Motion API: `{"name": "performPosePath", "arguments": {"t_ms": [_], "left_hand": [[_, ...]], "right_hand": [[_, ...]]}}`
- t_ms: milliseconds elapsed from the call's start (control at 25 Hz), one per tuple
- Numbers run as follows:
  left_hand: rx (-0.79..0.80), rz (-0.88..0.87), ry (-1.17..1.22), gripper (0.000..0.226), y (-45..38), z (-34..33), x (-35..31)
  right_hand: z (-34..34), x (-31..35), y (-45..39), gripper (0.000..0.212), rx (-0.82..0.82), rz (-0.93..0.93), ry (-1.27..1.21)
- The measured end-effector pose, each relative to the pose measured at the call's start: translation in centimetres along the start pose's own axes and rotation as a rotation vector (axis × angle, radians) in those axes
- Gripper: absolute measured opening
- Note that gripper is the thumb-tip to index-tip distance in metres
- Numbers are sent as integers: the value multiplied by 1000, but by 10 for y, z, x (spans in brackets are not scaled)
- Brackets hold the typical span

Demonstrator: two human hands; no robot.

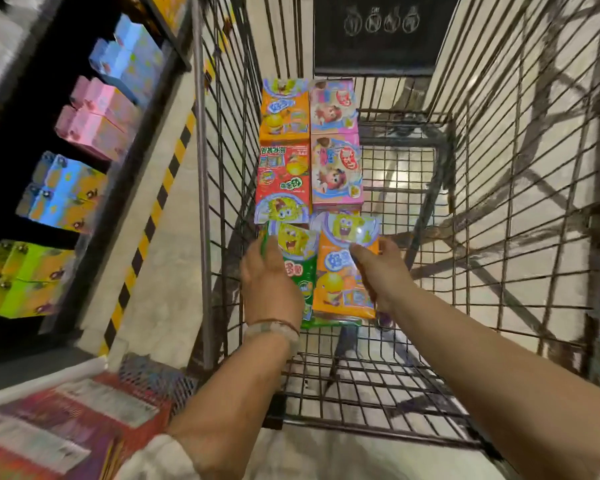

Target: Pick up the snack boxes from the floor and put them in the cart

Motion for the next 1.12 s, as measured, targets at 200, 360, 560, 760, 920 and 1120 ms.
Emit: {"name": "performPosePath", "arguments": {"t_ms": [200, 360, 560, 760, 920, 1120], "left_hand": [[213, -41, -341, 61, 1, -15, -4], [372, 73, -347, 71, -2, -27, 3], [330, 29, -218, 65, -10, -28, 1], [282, 14, -100, 59, -12, -22, -3], [281, -13, -1, 58, -8, -13, -9], [280, -73, 95, 54, -5, 18, -22]], "right_hand": [[-5, -8, -18, 53, -7, 129, 270], [-6, 2, -12, 71, 28, 196, 398], [-10, 7, -8, 44, -7, 260, 466], [-13, 11, 2, 47, 63, 323, 382], [-16, 21, -3, 49, 89, 334, 423], [-9, 45, 10, 46, 64, 325, 477]]}}
Point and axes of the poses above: each hand's wrist, its own y-axis away from the middle knuckle, its own z-axis out of the back of the hand, x = y × z, the point moved 4 cm from there along -y, towards the middle knuckle, and after that the axes turned 15 degrees about z, right-handed, at the moved point
